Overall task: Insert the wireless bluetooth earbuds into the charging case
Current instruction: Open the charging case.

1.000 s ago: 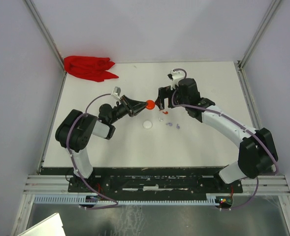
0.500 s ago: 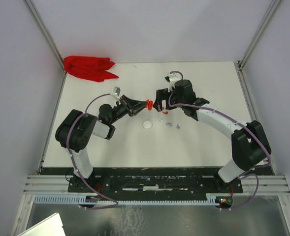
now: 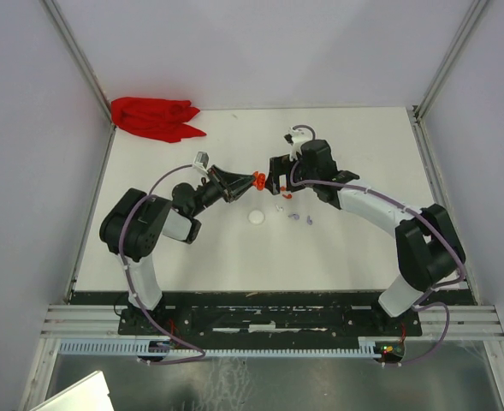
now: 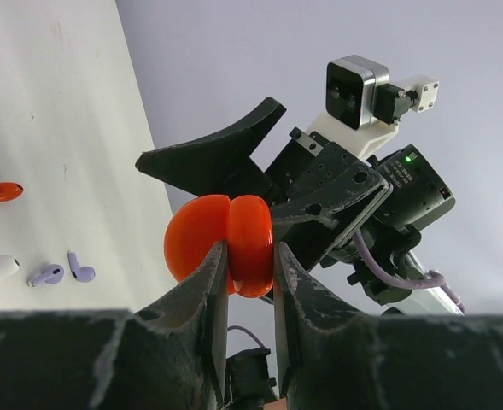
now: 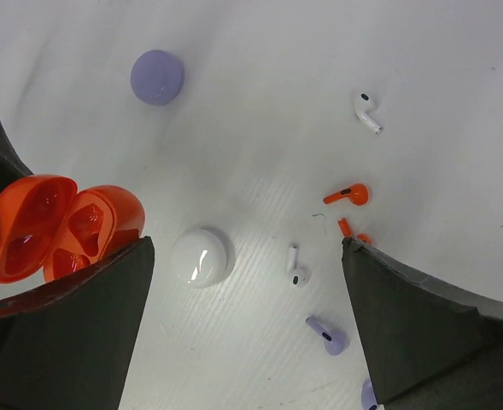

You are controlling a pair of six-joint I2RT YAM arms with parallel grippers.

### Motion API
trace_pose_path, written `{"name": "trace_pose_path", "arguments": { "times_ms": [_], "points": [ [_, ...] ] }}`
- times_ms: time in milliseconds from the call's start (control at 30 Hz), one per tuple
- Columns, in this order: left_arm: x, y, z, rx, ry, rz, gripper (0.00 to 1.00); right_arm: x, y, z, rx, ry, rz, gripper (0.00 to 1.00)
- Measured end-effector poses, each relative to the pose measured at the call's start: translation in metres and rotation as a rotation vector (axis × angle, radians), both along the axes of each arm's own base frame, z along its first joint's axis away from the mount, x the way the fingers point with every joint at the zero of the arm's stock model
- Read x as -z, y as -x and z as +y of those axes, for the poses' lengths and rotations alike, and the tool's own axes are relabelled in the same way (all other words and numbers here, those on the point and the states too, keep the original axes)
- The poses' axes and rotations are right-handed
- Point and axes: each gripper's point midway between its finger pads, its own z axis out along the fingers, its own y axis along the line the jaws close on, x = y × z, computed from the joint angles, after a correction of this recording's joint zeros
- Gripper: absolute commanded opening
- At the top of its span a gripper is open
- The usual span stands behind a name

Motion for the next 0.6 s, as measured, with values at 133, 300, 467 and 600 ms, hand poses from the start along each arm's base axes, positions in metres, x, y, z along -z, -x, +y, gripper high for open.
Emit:
{"name": "trace_pose_path", "arguments": {
  "times_ms": [133,300,467,600],
  "points": [
    [0.002,-0.001,0.000,-0.004,0.008,0.014,0.03,0.005,-0.001,0.002,-0.008,-0.002,0.010,1.00],
    [-0.001,-0.002,0.001,-0.008,0.022,0.010,0.03,0.006,-0.003,0.005,-0.018,-0.007,0.016,1.00],
    [0.006,-0.004,0.001,-0.014,0.026,0.041,0.03,0.008,-0.009,0.005,-0.012,-0.006,0.019,1.00],
    [0.008,-0.007,0.002,-0.027,0.029,0.050,0.03,0.008,-0.011,0.004,0.000,0.001,0.018,1.00]
  ]
}}
